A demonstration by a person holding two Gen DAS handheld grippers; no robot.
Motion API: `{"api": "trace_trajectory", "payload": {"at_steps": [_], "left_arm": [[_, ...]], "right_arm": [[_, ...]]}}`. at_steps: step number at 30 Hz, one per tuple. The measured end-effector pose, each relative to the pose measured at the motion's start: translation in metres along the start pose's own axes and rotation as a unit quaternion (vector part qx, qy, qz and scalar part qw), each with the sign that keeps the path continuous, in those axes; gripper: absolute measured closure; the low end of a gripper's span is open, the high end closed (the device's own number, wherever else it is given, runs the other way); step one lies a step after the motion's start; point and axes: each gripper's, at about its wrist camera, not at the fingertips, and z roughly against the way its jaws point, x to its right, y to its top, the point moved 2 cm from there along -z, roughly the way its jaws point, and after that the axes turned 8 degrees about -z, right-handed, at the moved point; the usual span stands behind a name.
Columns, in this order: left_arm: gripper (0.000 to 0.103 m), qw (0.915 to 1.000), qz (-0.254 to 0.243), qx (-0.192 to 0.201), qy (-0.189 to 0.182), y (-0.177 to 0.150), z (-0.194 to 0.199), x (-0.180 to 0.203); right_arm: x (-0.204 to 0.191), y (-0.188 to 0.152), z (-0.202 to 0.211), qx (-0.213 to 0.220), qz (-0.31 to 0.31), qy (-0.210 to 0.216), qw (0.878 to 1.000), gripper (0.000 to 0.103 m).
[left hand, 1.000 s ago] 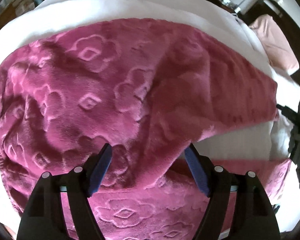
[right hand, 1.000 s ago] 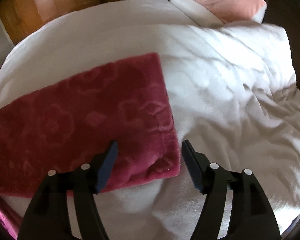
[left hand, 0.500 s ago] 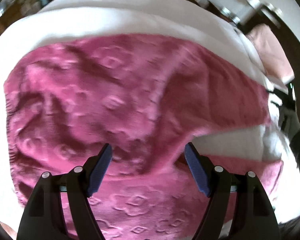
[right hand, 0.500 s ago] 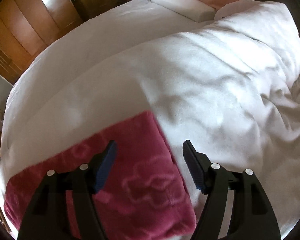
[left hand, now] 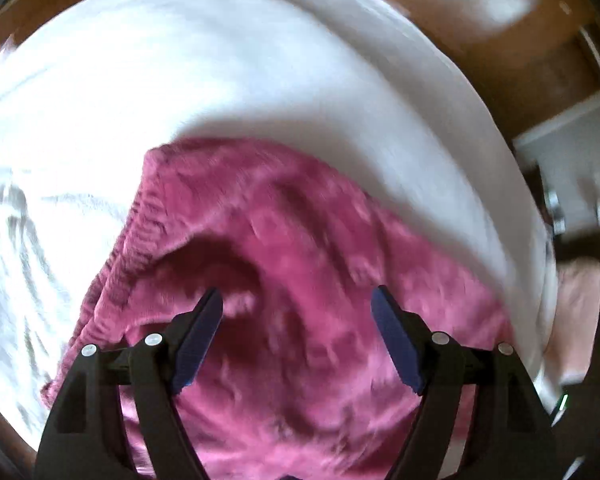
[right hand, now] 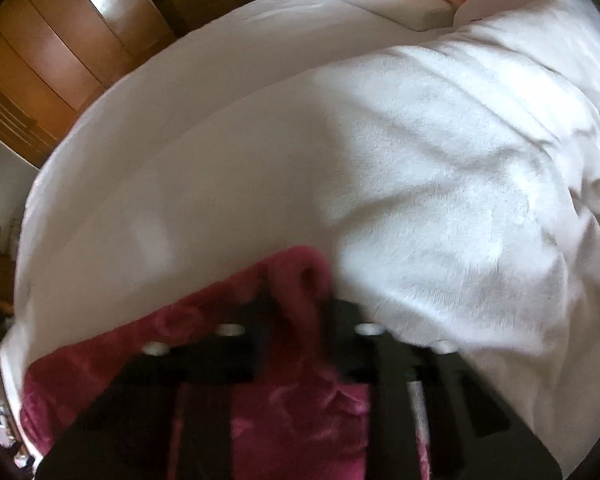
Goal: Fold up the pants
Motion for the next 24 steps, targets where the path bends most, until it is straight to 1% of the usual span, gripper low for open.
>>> {"api": "trace_trajectory", "payload": {"at_steps": [3,5,6,9,12,14,16,18,22,24], "left_arm": [[0.026,0.9993,0.037,0.007,0.010,0.021,-0.008,-0.006],[0.026,0.9987,0.045,0.015,0.020,0.032,-0.012,-0.006],[0.026,0.9983,0.052,0.015,0.019,0.037,-0.014,-0.006],[0.026,0.9961,0.087,0.007,0.010,0.047,-0.021,-0.007],[0.026,0.9947,0.101,0.004,0.014,0.054,-0.026,-0.006],[0.026,0.9929,0.118,-0.002,0.017,0.055,-0.028,-0.008],[0.026,0.9909,0.134,-0.003,0.013,0.057,-0.030,-0.010],[0.026,0.9895,0.144,0.003,0.010,0.056,-0.029,-0.012],[0.023,0.9895,0.143,0.009,0.021,0.051,-0.021,-0.019],[0.022,0.9890,0.147,0.007,0.018,0.049,-0.020,-0.021]], "right_arm": [[0.007,-0.004,0.029,0.020,-0.014,0.032,0.999,0.092],[0.015,-0.008,0.046,0.030,-0.021,0.045,0.998,0.092],[0.018,-0.012,0.057,0.036,-0.026,0.054,0.998,0.093],[0.023,-0.021,0.078,0.044,-0.027,0.067,0.996,0.093],[0.032,-0.029,0.097,0.053,-0.024,0.073,0.996,0.093],[0.045,-0.050,0.117,0.061,-0.027,0.074,0.995,0.093],[0.059,-0.066,0.133,0.069,-0.031,0.064,0.995,0.093],[0.078,-0.084,0.145,0.073,-0.033,0.042,0.996,0.093],[0.113,-0.116,0.143,0.054,-0.051,0.003,0.997,0.093],[0.128,-0.132,0.143,0.044,-0.054,-0.014,0.997,0.093]]}}
